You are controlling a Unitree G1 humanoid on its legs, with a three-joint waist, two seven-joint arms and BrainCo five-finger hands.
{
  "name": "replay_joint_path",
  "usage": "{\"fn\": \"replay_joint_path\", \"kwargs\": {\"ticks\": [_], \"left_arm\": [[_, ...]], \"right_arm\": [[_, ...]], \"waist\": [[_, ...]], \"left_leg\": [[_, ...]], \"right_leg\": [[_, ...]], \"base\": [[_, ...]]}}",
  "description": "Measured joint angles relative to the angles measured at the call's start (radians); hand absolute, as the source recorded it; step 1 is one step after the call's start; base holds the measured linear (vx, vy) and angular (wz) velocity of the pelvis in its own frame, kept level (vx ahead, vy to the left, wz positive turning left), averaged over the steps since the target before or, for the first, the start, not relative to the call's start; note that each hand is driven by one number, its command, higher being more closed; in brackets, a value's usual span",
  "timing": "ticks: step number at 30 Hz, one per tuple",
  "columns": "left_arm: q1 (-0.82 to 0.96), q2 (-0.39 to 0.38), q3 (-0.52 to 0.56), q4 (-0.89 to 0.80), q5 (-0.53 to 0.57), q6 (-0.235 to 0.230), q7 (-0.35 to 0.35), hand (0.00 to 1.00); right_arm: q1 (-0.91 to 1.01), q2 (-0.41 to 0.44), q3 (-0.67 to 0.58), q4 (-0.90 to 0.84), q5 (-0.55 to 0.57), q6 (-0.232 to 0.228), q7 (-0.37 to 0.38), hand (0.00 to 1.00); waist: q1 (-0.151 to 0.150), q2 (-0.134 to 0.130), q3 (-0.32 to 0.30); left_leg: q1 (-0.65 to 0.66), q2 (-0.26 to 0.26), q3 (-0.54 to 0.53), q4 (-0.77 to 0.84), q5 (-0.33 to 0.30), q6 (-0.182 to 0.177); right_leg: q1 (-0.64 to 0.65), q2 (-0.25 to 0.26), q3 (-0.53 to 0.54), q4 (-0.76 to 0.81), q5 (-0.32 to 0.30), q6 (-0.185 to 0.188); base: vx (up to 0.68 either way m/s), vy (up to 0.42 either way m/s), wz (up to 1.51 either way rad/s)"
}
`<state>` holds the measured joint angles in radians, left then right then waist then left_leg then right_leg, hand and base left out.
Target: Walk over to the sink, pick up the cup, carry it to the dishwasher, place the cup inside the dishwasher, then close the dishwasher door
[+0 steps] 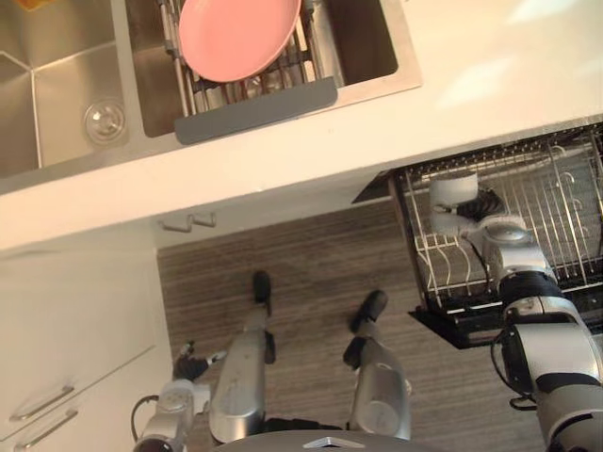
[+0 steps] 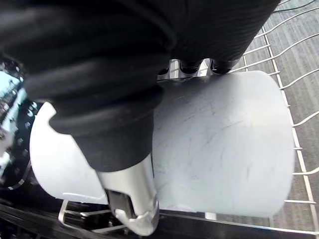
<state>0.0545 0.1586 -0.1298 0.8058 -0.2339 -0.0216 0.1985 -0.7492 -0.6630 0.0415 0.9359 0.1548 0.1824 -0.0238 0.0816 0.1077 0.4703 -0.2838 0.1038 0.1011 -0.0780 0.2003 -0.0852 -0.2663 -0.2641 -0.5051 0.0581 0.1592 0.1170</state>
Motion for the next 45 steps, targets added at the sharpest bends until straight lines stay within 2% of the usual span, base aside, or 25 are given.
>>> {"fn": "replay_joint_path", "kwargs": {"ticks": [3, 8, 12, 14, 15, 17, 20, 22, 23, 24, 25, 26, 27, 29, 30, 31, 32, 34, 36, 37, 38, 39, 42, 44, 45], "left_arm": [[-0.009, 0.001, -0.006, 0.002, 0.000, 0.000, -0.001, 0.00], [-0.017, 0.000, -0.013, 0.001, -0.001, 0.001, 0.001, 0.00], [-0.017, 0.000, -0.017, -0.002, 0.000, 0.003, 0.017, 0.00], [-0.017, 0.000, -0.017, -0.003, 0.000, 0.005, 0.019, 0.00], [-0.015, 0.000, -0.011, -0.008, 0.000, 0.007, 0.020, 0.00], [-0.005, 0.000, 0.007, -0.015, 0.000, 0.008, 0.018, 0.00], [0.036, 0.008, 0.031, -0.044, 0.002, 0.008, 0.008, 0.00], [0.075, 0.020, 0.048, -0.049, 0.003, 0.016, -0.013, 0.00], [0.108, 0.029, 0.052, -0.049, 0.002, 0.029, -0.033, 0.00], [0.114, 0.029, 0.052, -0.049, 0.001, 0.031, -0.034, 0.00], [0.140, 0.029, 0.062, -0.048, -0.001, 0.047, -0.039, 0.00], [0.167, 0.028, 0.076, -0.044, -0.003, 0.068, -0.042, 0.00], [0.177, 0.028, 0.085, -0.038, -0.009, 0.077, -0.046, 0.00], [0.185, 0.018, 0.144, 0.024, -0.072, 0.101, -0.076, 0.00], [0.189, 0.012, 0.166, 0.036, -0.087, 0.104, -0.083, 0.00], [0.200, -0.004, 0.207, 0.046, -0.118, 0.107, -0.102, 0.00], [0.205, -0.016, 0.237, 0.059, -0.143, 0.105, -0.117, 0.00], [0.213, -0.024, 0.248, 0.080, -0.158, 0.097, -0.122, 0.00], [0.212, -0.024, 0.244, 0.090, -0.158, 0.085, -0.125, 0.00], [0.211, -0.033, 0.242, 0.097, -0.179, 0.084, -0.125, 0.00], [0.210, -0.036, 0.241, 0.100, -0.205, 0.084, -0.125, 0.00], [0.213, -0.047, 0.237, 0.105, -0.254, 0.084, -0.117, 0.00], [0.207, -0.067, 0.238, 0.113, -0.289, 0.118, -0.116, 0.00], [0.208, -0.072, 0.246, 0.142, -0.265, 0.136, -0.127, 0.00], [0.207, -0.074, 0.246, 0.149, -0.261, 0.135, -0.130, 0.00]], "right_arm": [[-0.015, 0.000, 0.007, 0.029, -0.003, 0.019, -0.002, 0.00], [-0.081, 0.004, 0.016, 0.105, -0.004, 0.087, -0.033, 0.00], [-0.079, 0.005, 0.002, 0.102, 0.015, 0.086, -0.080, 0.00], [-0.068, 0.007, -0.029, 0.093, 0.063, 0.078, -0.110, 0.00], [-0.027, 0.014, -0.061, 0.029, 0.100, 0.068, -0.132, 0.00], [0.063, 0.048, -0.112, -0.123, 0.147, 0.034, -0.144, 0.00], [0.245, 0.146, -0.189, -0.366, 0.161, -0.039, -0.200, 0.00], [0.385, 0.229, -0.252, -0.497, 0.149, -0.080, -0.244, 0.00], [0.500, 0.288, -0.305, -0.589, 0.102, -0.099, -0.266, 0.00], [0.524, 0.298, -0.314, -0.609, 0.085, -0.100, -0.269, 0.00], [0.614, 0.331, -0.351, -0.698, -0.010, -0.122, -0.280, 0.00], [0.692, 0.351, -0.378, -0.798, -0.046, -0.150, -0.280, 0.00], [0.724, 0.358, -0.390, -0.849, -0.046, -0.164, -0.275, 0.00], [0.810, 0.414, -0.432, -1.036, -0.042, -0.232, -0.187, 0.00], [0.826, 0.436, -0.435, -1.082, -0.038, -0.250, -0.160, 0.00], [0.854, 0.479, -0.429, -1.161, -0.021, -0.290, -0.106, 0.00], [0.880, 0.510, -0.402, -1.221, 0.014, -0.331, -0.055, 0.00], [0.903, 0.539, -0.360, -1.263, 0.072, -0.373, 0.007, 0.00], [0.904, 0.542, -0.335, -1.282, 0.136, -0.407, 0.052, 0.00], [0.902, 0.527, -0.335, -1.296, 0.182, -0.435, 0.076, 0.00], [0.902, 0.516, -0.338, -1.306, 0.205, -0.448, 0.080, 0.00], [0.889, 0.482, -0.339, -1.314, 0.233, -0.482, 0.080, 0.00], [0.782, 0.413, -0.341, -1.314, 0.254, -0.520, 0.074, 0.00], [0.746, 0.409, -0.326, -1.313, 0.284, -0.519, 0.061, 0.00], [0.746, 0.409, -0.321, -1.313, 0.294, -0.519, 0.061, 0.00]], "waist": [[0.008, 0.001, 0.001], [0.026, 0.002, 0.001], [0.023, 0.002, 0.001], [0.020, 0.000, 0.002], [0.019, -0.004, 0.004], [0.007, -0.015, 0.008], [-0.021, -0.051, -0.011], [-0.050, -0.085, -0.047], [-0.065, -0.111, -0.088], [-0.067, -0.115, -0.095], [-0.082, -0.129, -0.130], [-0.100, -0.137, -0.174], [-0.111, -0.140, -0.196], [-0.142, -0.150, -0.247], [-0.148, -0.153, -0.258], [-0.154, -0.156, -0.275], [-0.156, -0.155, -0.287], [-0.153, -0.148, -0.315], [-0.149, -0.138, -0.311], [-0.148, -0.114, -0.305], [-0.153, -0.102, -0.303], [-0.156, -0.085, -0.300], [-0.147, -0.066, -0.301], [-0.119, -0.069, -0.300], [-0.113, -0.070, -0.300]], "left_leg": [[-0.015, -0.006, -0.012, 0.000, 0.006, 0.003], [-0.016, -0.015, -0.020, 0.000, 0.012, 0.009], [-0.006, -0.021, -0.022, -0.003, 0.015, 0.013], [0.015, -0.020, -0.019, -0.006, 0.014, 0.013], [0.036, -0.019, -0.016, -0.006, 0.008, 0.009], [0.071, -0.017, -0.004, -0.006, -0.001, 0.006], [0.117, -0.012, 0.018, -0.007, -0.023, 0.009], [0.142, -0.007, 0.047, -0.007, -0.038, 0.008], [0.170, -0.005, 0.070, -0.007, -0.056, 0.006], [0.178, -0.006, 0.074, -0.007, -0.060, 0.003], [0.211, -0.006, 0.092, -0.007, -0.076, 0.000], [0.234, -0.006, 0.108, -0.007, -0.089, -0.008], [0.245, -0.005, 0.117, -0.007, -0.092, -0.008], [0.307, 0.005, 0.165, -0.007, -0.099, -0.017], [0.321, 0.009, 0.176, -0.006, -0.100, -0.020], [0.343, 0.017, 0.195, -0.006, -0.105, -0.027], [0.362, 0.027, 0.208, -0.007, -0.116, -0.038], [0.374, 0.046, 0.227, 0.011, -0.158, -0.039], [0.312, 0.096, 0.225, 0.197, -0.247, -0.031], [0.254, 0.141, 0.224, 0.371, -0.298, -0.023], [0.216, 0.161, 0.221, 0.451, -0.311, -0.011], [0.181, 0.178, 0.222, 0.530, -0.319, -0.006], [0.201, 0.136, 0.239, 0.430, -0.321, -0.003], [0.224, 0.082, 0.256, 0.362, -0.299, 0.011], [0.227, 0.072, 0.259, 0.355, -0.298, 0.014]], "right_leg": [[-0.011, -0.007, -0.007, 0.006, 0.000, 0.000], [-0.012, -0.020, -0.010, 0.025, -0.003, 0.000], [-0.003, -0.029, -0.012, 0.036, -0.007, 0.001], [0.018, -0.031, -0.012, 0.035, -0.009, 0.002], [0.038, -0.031, -0.012, 0.033, -0.011, 0.003], [0.072, -0.030, -0.010, 0.029, -0.022, 0.005], [0.113, -0.024, 0.002, 0.012, -0.028, 0.014], [0.138, -0.018, 0.006, -0.009, -0.028, 0.018], [0.163, -0.014, 0.018, -0.029, -0.027, 0.026], [0.171, -0.013, 0.021, -0.033, -0.026, 0.028], [0.200, -0.011, 0.029, -0.050, -0.023, 0.041], [0.215, -0.012, 0.034, -0.055, -0.023, 0.041], [0.220, -0.011, 0.042, -0.056, -0.023, 0.042], [0.269, 0.004, 0.066, -0.075, -0.025, 0.044], [0.278, 0.009, 0.073, -0.080, -0.025, 0.044], [0.291, 0.022, 0.088, -0.087, -0.025, 0.044], [0.306, 0.034, 0.097, -0.090, -0.031, 0.039], [0.310, 0.048, 0.105, -0.084, -0.053, 0.040], [0.336, 0.057, 0.097, -0.068, -0.087, 0.032], [0.364, 0.066, 0.085, -0.059, -0.100, 0.031], [0.380, 0.072, 0.073, -0.054, -0.104, 0.031], [0.407, 0.070, 0.044, -0.046, -0.114, 0.034], [0.417, 0.033, -0.004, -0.043, -0.113, 0.047], [0.419, -0.001, 0.009, -0.056, -0.104, 0.065], [0.419, -0.008, 0.014, -0.062, -0.101, 0.070]], "base": [[0.00, -0.026, 0.13], [-0.01, -0.034, 0.06], [-0.03, -0.040, 0.05], [-0.03, -0.049, 0.01], [-0.01, -0.039, -0.02], [0.00, -0.033, -0.07], [0.03, -0.035, -0.15], [0.10, -0.039, -0.19], [0.12, -0.031, -0.24], [0.15, -0.029, -0.34], [0.13, -0.014, -0.32], [0.17, -0.014, -0.36], [0.19, -0.008, -0.39], [0.19, -0.024, -0.41], [0.14, -0.043, -0.43], [0.06, -0.044, -0.43], [0.05, -0.056, -0.40], [-0.01, -0.048, -0.19], [-0.03, -0.045, 0.11], [-0.05, 0.008, 0.39], [-0.06, 0.032, 0.70], [-0.03, 0.049, 0.82], [-0.01, 0.081, 0.62], [-0.03, 0.105, 0.33], [-0.02, 0.088, 0.15]]}}
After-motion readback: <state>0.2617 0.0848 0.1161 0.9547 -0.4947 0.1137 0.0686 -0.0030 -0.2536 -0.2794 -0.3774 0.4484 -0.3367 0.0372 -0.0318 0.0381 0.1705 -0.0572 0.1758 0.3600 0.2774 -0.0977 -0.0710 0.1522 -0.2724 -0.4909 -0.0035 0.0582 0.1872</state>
